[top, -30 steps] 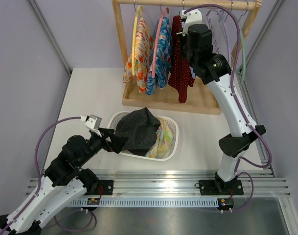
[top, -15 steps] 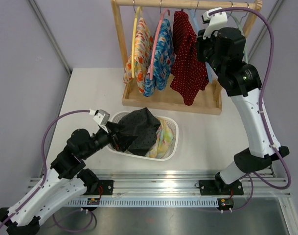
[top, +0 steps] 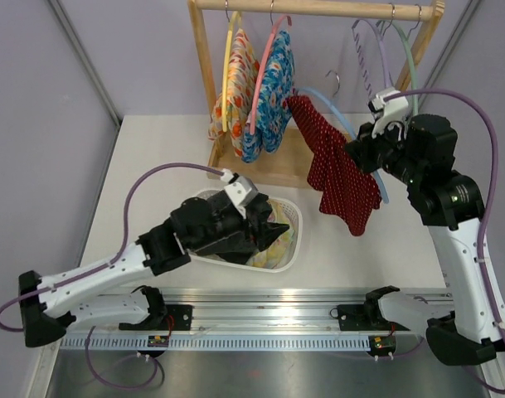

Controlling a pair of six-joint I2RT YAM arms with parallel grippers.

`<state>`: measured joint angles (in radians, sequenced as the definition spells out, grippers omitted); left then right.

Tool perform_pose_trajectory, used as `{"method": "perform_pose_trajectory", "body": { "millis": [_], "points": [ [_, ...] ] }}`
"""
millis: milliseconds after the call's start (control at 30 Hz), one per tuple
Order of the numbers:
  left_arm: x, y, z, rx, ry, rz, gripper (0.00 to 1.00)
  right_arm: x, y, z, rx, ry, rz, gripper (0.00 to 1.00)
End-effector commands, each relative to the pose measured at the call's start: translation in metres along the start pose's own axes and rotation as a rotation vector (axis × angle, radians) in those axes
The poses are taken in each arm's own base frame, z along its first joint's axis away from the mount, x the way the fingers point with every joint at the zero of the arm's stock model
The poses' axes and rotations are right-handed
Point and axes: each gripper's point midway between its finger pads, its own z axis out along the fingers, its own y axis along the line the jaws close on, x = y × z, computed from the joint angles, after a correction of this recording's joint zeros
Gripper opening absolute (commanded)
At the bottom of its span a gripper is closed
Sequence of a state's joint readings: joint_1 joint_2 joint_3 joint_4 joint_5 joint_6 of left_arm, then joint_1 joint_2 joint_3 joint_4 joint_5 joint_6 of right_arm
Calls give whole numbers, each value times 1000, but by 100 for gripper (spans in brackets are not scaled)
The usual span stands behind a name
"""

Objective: Remove the skirt from the hanger

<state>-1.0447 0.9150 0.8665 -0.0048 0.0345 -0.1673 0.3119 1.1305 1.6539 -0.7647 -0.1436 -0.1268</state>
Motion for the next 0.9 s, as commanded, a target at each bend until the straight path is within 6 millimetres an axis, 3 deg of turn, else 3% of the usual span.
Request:
{"method": "perform_pose_trajectory", "body": {
  "millis": [0, 33, 100, 133, 233, 267, 333, 367, 400, 500, 533, 633, 800, 867],
  "points": [
    [-43, 5, 36, -82, -160, 77, 99, 2, 33, -39, -178, -65, -38, 0],
    [-28, 7, 56, -89, -124, 69, 99, 21, 32, -38, -182, -25, -52, 0],
    [-41, 2, 75, -79, -166, 65, 99, 42, 35, -49, -188, -1, -52, 0],
    [-21, 5, 96, -93, -116, 58, 99, 46, 34, -54, -186, 1, -51, 0],
    [-26, 7, 124, -133, -115, 20, 99, 59, 41, -67, -211, 1, -51, 0],
    [-5, 9, 140, -147, -65, 22, 99, 62, 42, -70, -216, 3, -48, 0],
    [-9, 11, 153, -164, -71, -3, 99, 65, 43, -75, -216, -4, -50, 0],
    [7, 13, 162, -175, -29, -2, 96, 66, 42, -75, -211, -4, -47, 0],
    [4, 13, 166, -175, -31, 1, 90, 68, 42, -77, -210, -4, -45, 0],
    [18, 14, 174, -175, 0, -3, 74, 70, 42, -78, -206, -8, -42, 0],
    [23, 14, 174, -169, 10, 1, 53, 71, 42, -78, -208, -7, -39, 0],
    [25, 11, 174, -151, 6, 7, 2, 74, 39, -77, -195, -6, -38, 0],
    [-8, -11, 159, -43, -40, 17, 0, 84, -1, -67, 18, 21, -43, 0],
    [-38, -27, 146, 26, -79, 17, 0, 87, -19, -64, 117, 19, -48, 0]
  ]
}}
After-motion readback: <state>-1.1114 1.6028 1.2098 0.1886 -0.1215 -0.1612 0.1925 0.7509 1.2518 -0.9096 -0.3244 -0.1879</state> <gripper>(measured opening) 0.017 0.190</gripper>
